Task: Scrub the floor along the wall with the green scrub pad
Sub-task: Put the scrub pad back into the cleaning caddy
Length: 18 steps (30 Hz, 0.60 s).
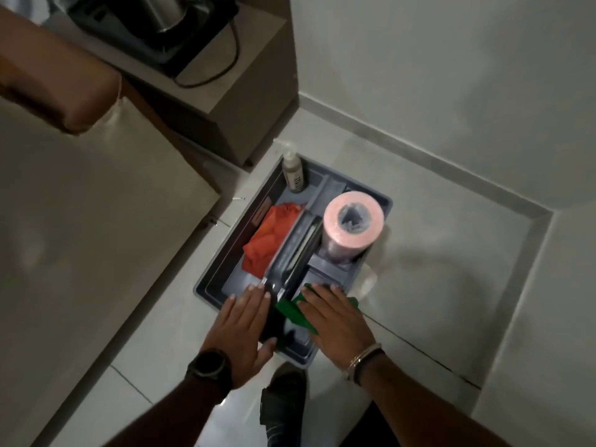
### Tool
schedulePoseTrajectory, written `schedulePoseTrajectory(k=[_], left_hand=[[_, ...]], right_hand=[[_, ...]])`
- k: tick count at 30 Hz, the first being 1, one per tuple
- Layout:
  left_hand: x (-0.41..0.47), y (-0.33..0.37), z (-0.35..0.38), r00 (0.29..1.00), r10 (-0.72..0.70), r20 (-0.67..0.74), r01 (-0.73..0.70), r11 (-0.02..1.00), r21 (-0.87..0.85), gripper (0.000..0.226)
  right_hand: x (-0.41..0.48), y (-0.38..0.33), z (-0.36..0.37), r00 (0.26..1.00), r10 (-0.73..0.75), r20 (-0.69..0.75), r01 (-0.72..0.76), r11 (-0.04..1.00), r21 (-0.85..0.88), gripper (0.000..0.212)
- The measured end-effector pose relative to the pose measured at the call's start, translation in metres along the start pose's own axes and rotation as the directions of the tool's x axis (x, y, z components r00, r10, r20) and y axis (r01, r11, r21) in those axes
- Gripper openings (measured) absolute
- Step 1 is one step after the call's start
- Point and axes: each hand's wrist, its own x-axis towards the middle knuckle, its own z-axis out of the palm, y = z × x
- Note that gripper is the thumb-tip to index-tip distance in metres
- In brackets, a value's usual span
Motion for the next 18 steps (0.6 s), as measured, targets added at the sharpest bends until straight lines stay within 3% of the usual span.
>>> schedulePoseTrajectory(k=[6, 18], left_hand=[[0.010, -0.017, 0.029, 0.995, 0.102, -0.012, -0.102, 0.995, -0.002, 0.083], [0.017, -0.017, 0.046, 0.991, 0.112, -0.076, -0.113, 0.994, -0.008, 0.085]], right_hand=[[0.015, 0.013, 0.018, 0.982, -0.161, 0.096, 0.163, 0.986, -0.016, 0.053], [0.014, 0.019, 0.029, 0.971, -0.145, 0.190, 0.173, 0.975, -0.140, 0.052]])
